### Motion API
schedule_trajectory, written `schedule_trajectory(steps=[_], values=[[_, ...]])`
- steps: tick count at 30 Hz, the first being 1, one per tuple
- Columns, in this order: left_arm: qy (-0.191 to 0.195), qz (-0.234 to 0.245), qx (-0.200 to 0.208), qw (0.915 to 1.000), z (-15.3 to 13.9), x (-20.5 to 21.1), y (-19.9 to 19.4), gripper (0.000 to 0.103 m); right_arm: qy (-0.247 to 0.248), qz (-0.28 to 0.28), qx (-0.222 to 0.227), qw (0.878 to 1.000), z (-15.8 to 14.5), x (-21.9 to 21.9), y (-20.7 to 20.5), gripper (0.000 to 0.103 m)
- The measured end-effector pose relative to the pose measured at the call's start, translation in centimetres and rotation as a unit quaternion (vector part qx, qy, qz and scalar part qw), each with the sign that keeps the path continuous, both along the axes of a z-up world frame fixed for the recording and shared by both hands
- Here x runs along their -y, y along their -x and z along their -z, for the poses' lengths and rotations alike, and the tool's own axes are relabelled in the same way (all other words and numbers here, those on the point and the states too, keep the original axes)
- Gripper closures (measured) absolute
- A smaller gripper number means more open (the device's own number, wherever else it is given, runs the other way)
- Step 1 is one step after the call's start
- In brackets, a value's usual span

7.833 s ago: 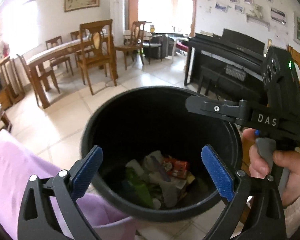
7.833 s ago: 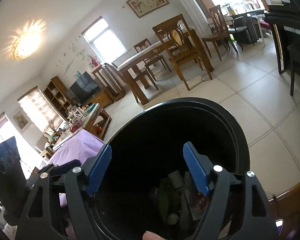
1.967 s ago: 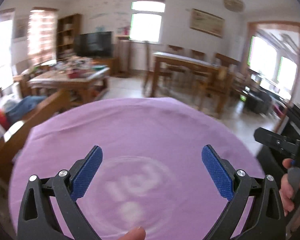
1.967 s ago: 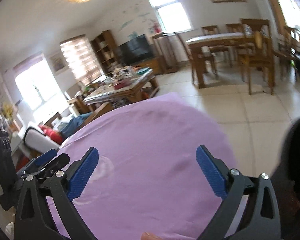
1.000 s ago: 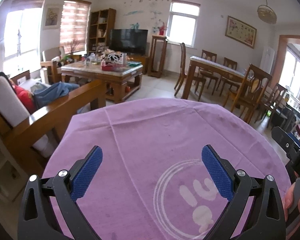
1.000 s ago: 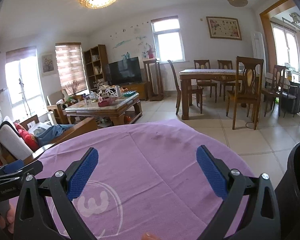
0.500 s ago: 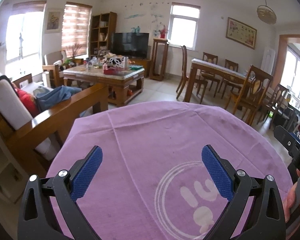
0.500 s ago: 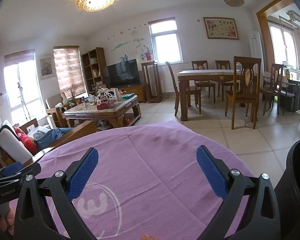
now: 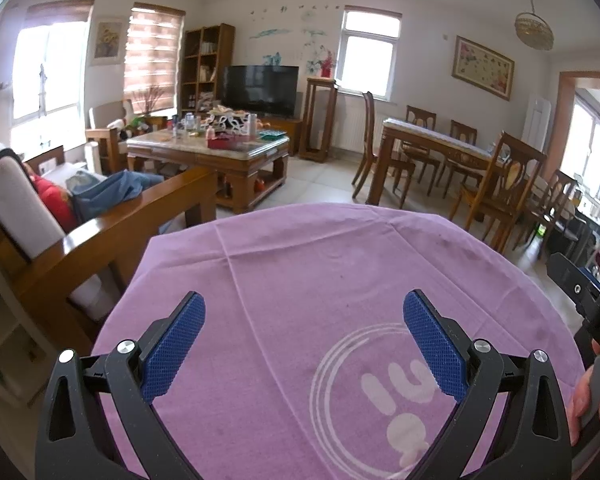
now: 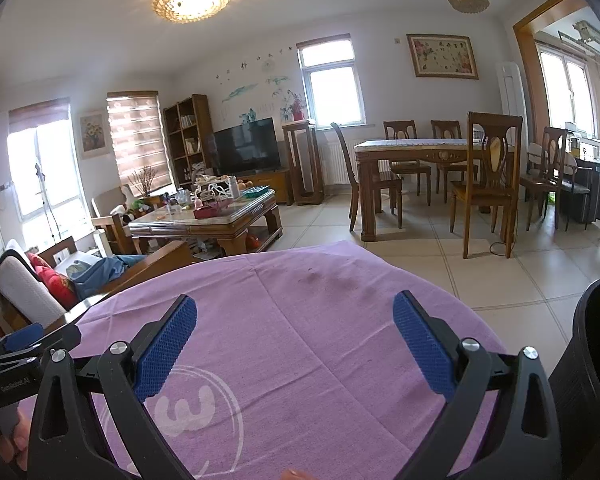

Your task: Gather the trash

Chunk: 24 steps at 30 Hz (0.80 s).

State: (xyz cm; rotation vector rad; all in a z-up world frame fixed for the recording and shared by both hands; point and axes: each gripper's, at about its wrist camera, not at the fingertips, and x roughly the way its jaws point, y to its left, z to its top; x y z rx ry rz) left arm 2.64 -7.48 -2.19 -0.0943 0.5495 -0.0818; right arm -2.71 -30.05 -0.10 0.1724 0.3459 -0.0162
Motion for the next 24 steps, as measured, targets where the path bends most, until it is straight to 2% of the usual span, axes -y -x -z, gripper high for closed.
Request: schedule_trajectory(steps=[24], values=[[-0.009, -0.005, 0.005, 0.9999, -0.4, 0.46, 0.23, 0.005, -0.005, 0.007, 0.01, 1.0, -0.11, -0.79, 0.34, 0.005]])
